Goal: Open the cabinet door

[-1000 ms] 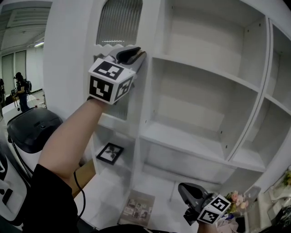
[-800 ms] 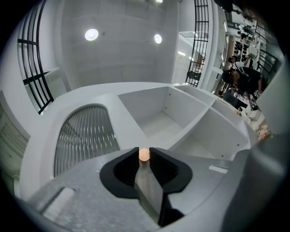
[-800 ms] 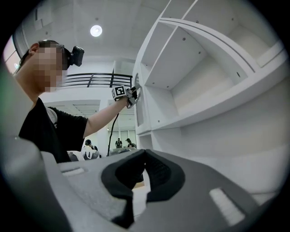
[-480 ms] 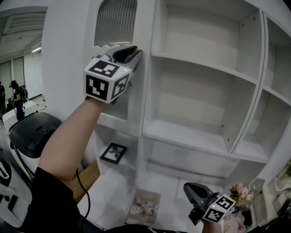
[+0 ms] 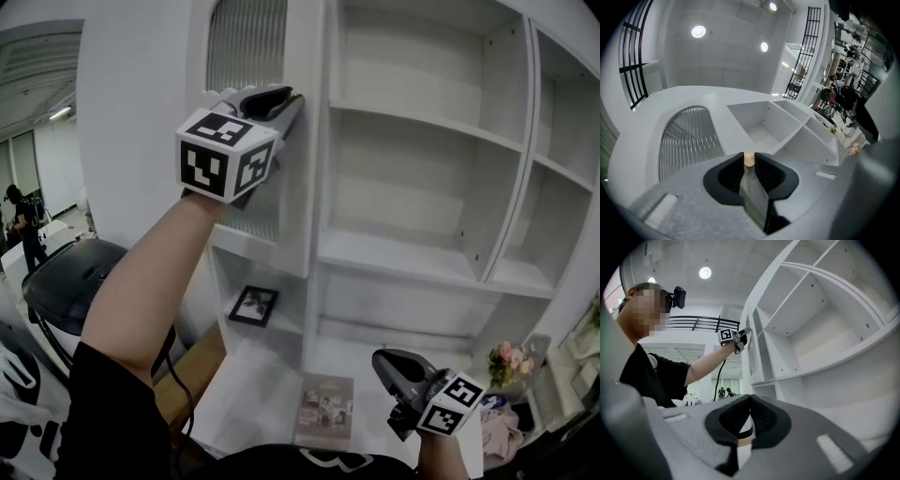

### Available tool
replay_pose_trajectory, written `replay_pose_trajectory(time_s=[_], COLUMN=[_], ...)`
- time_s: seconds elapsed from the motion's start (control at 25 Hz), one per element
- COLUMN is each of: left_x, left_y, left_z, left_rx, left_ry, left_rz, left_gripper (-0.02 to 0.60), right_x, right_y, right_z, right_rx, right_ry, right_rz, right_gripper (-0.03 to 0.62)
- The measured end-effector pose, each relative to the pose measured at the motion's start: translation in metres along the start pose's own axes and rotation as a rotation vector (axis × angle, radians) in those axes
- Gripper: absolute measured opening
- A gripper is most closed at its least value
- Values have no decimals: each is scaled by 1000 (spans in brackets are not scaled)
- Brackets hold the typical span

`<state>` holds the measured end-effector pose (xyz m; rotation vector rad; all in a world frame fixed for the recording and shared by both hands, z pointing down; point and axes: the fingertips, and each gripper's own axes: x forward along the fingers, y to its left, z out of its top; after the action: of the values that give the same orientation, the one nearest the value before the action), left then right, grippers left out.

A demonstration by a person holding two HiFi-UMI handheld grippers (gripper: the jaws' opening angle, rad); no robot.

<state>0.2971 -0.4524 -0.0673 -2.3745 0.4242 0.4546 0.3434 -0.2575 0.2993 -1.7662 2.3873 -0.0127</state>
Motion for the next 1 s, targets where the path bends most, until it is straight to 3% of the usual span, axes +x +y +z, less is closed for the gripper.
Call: replay_pose_trajectory(time_s=[0.68,1.0], left_x=[-68,-99], left_y=[12,23], left_z=[31,41], left_rx=[-78,-109], left_ry=[-74,-104], left_rz=[-157,-215], left_gripper=[69,69], right_x=[39,56], right_y=[114,149], right_z=[-3,-21], right_rx=[-79,-64], right_ry=[-20,-13], right_rz=[-33,-72], right_gripper=[2,2])
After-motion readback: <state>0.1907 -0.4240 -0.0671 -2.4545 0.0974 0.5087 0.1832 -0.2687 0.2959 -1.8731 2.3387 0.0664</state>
